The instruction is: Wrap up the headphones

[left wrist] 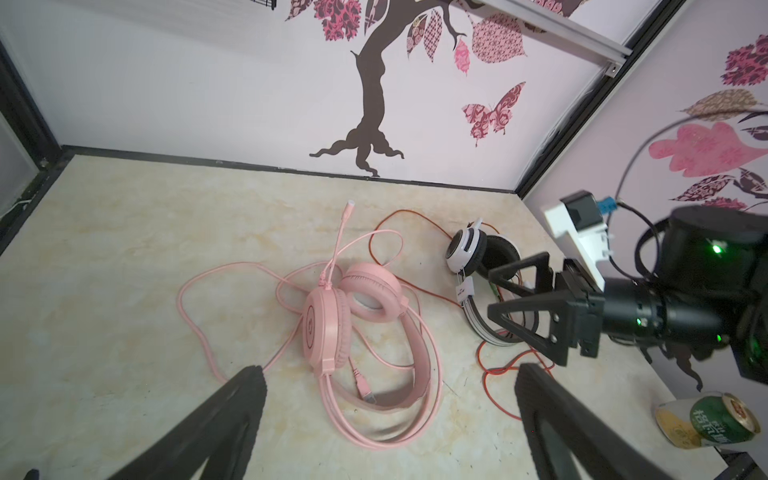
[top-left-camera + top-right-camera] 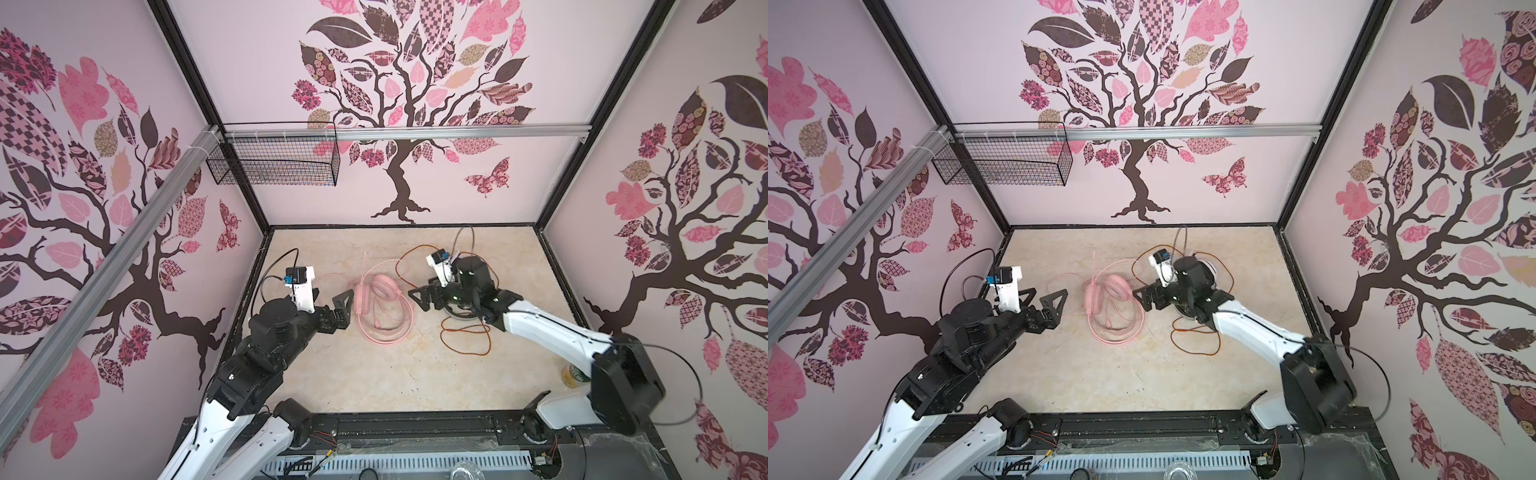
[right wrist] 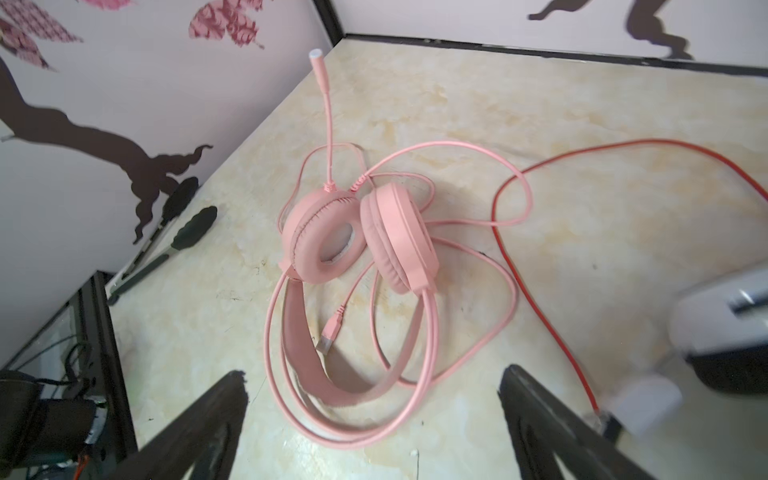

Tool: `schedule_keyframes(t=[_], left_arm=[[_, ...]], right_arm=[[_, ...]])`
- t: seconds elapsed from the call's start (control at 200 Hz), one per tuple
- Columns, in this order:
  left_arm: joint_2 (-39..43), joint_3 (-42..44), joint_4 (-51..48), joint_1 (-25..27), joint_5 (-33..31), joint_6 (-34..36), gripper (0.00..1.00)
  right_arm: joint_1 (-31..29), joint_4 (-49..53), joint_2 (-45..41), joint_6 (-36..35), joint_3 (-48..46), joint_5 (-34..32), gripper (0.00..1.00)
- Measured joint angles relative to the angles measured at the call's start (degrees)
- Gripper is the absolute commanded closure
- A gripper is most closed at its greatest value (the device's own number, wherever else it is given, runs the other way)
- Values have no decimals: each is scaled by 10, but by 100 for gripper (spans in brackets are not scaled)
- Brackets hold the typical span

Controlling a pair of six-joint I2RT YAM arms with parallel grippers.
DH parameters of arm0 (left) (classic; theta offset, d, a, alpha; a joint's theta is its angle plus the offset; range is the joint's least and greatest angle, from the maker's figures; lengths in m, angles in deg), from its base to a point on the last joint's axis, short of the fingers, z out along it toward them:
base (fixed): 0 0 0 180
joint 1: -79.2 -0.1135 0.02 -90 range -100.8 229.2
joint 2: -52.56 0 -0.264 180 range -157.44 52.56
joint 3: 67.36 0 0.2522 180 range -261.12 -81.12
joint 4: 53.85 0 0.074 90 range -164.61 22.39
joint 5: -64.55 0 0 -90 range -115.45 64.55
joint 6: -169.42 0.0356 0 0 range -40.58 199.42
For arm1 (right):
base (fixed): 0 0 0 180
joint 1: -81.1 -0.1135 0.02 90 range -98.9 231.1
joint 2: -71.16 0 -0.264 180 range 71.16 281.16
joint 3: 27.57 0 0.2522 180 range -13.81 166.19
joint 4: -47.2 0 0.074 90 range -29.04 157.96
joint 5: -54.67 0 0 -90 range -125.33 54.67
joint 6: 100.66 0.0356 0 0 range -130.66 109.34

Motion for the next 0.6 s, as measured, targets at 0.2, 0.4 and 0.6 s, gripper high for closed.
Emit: schedule_keyframes(t=[0.2,0.4,0.6], left_arm=[[18,5,-6,-22,26,6,4],[23,9,-5,-24,46,1,4],[30,15,-1,-25,66,-6,4]], right_arm=[[-7,116,199,-84,236,-23,14],[-19,199,309,-127,352,-46,15],[-52,236,366,-139,409,-56,16]])
